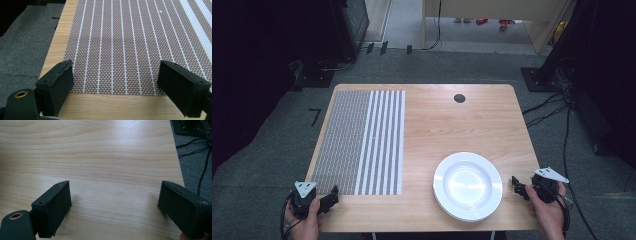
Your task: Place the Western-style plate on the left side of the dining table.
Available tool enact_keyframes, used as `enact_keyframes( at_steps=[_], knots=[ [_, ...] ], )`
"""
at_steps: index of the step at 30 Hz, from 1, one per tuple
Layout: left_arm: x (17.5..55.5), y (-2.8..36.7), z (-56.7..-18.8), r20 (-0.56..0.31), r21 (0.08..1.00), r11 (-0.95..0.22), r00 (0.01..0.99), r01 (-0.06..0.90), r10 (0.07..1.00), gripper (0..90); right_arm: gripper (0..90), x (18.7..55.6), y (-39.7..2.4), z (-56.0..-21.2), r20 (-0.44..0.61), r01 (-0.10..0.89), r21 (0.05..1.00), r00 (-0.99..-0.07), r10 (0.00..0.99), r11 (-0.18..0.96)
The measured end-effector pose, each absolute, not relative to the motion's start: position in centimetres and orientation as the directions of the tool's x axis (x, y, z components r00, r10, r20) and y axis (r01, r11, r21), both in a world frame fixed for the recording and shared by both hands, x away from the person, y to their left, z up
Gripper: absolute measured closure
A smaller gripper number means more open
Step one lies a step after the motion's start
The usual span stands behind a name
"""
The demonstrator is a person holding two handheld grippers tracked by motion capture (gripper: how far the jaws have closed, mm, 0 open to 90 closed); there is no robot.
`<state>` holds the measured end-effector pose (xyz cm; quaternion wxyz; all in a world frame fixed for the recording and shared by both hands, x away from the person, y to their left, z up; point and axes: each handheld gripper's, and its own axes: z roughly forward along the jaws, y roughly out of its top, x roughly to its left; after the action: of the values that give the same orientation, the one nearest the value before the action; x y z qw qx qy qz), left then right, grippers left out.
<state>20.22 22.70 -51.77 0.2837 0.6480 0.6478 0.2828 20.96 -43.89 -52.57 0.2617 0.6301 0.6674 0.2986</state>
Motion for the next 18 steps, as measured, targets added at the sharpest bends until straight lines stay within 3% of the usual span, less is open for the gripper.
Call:
enact_keyframes(
  at_steps=[8, 18],
  knots=[
    [19.8, 22.6, -50.8, -0.049, 0.764, 0.065, -0.043, 0.642, 0.998, 13.5, 14.0, 21.0, -43.9, -52.5, 0.036, 0.680, 0.733, -0.064, 0.997, 0.017],
    [20.0, 19.0, -49.8, -0.038, 0.779, -0.017, 0.074, 0.626, 0.997, 13.4, 14.1, 20.8, -43.7, -52.1, 0.076, 0.657, 0.753, -0.061, 0.995, -0.017]
  ],
)
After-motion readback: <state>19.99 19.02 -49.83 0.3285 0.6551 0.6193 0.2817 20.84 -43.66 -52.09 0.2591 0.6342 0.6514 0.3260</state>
